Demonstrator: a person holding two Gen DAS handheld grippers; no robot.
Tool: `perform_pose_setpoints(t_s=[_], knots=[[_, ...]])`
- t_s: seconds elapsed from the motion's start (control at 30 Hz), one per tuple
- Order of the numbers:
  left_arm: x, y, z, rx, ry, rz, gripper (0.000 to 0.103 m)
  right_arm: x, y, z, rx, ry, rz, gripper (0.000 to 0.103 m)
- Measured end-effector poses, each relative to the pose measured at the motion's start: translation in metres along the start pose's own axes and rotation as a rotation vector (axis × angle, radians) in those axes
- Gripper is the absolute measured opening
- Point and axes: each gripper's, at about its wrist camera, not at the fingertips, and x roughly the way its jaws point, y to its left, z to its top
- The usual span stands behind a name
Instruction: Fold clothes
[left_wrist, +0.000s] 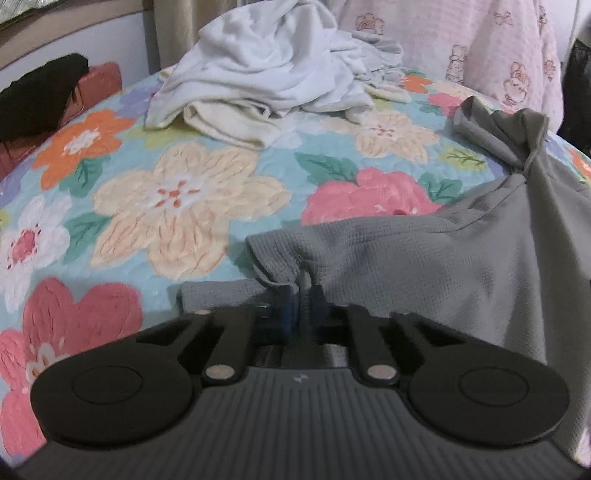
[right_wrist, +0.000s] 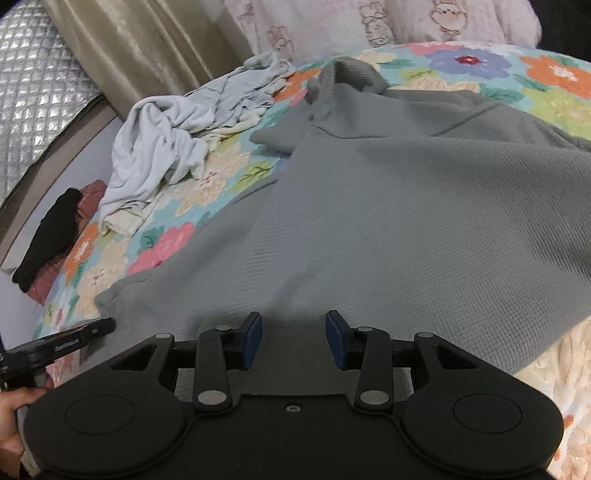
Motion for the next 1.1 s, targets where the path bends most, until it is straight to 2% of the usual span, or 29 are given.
perform_pose_setpoints(t_s=[0.1, 0.17, 0.27, 0.3, 0.33, 0.47, 0.5, 0.57, 0.63, 0.67, 0.77, 0.8, 0.87, 0.9, 0.93, 1.0, 1.1], knots=[[-0.023, 0.000, 0.001, -0.021, -0.078, 0.021, 0.005, 0.003, -0.008, -0.003, 0.032, 0.008, -0.007, 0.044], [-0.048, 0.006, 0.001, -0.071, -0.142, 0.026, 0.005, 0.001, -0.009, -0.005, 0.034, 0.002, -0.024, 0.044], [-0.080, 0.021, 0.002, -0.171, -0.227, 0.090, 0.006, -0.004, -0.011, -0.010, 0.038, -0.005, -0.049, 0.044], [-0.080, 0.028, 0.001, -0.200, -0.223, 0.107, 0.006, -0.005, -0.013, -0.010, 0.039, -0.004, -0.055, 0.044], [-0.072, 0.035, 0.000, -0.223, -0.187, 0.126, 0.006, -0.005, -0.015, -0.011, 0.040, -0.003, -0.060, 0.044], [-0.022, 0.052, -0.014, -0.339, 0.024, 0.121, 0.008, -0.007, -0.022, -0.011, 0.065, -0.002, -0.068, 0.044], [-0.022, 0.056, -0.017, -0.390, 0.020, 0.110, 0.008, -0.008, -0.024, -0.011, 0.078, -0.005, -0.062, 0.044], [-0.036, 0.055, -0.014, -0.405, 0.006, 0.101, 0.011, -0.011, -0.025, -0.012, 0.099, -0.012, -0.061, 0.044], [-0.059, 0.050, -0.011, -0.415, -0.017, 0.093, 0.030, -0.016, -0.020, -0.014, 0.084, -0.013, -0.059, 0.044], [-0.070, 0.047, -0.012, -0.422, -0.013, 0.071, 0.031, -0.019, -0.016, -0.016, 0.070, -0.013, -0.054, 0.044], [-0.099, 0.014, -0.020, -0.228, 0.014, -0.023, 0.031, -0.025, -0.002, -0.016, 0.017, -0.033, -0.022, 0.044], [-0.107, -0.005, -0.024, -0.097, 0.041, -0.038, 0.032, -0.025, 0.001, -0.016, 0.006, -0.039, -0.018, 0.044], [-0.118, -0.041, -0.038, 0.112, 0.099, -0.029, 0.033, -0.022, 0.003, -0.014, 0.007, -0.039, -0.016, 0.044], [-0.122, -0.055, -0.046, 0.176, 0.129, -0.035, 0.037, -0.022, 0.001, -0.014, 0.018, -0.037, -0.013, 0.044], [-0.124, -0.063, -0.052, 0.202, 0.151, -0.052, 0.042, -0.023, -0.001, -0.013, 0.032, -0.037, -0.007, 0.044], [-0.127, -0.080, -0.064, 0.257, 0.187, -0.074, 0.046, -0.027, -0.005, -0.014, 0.048, -0.042, 0.003, 0.044], [-0.128, -0.099, -0.080, 0.347, 0.195, -0.021, 0.049, -0.036, -0.009, -0.014, 0.057, -0.061, 0.006, 0.044]])
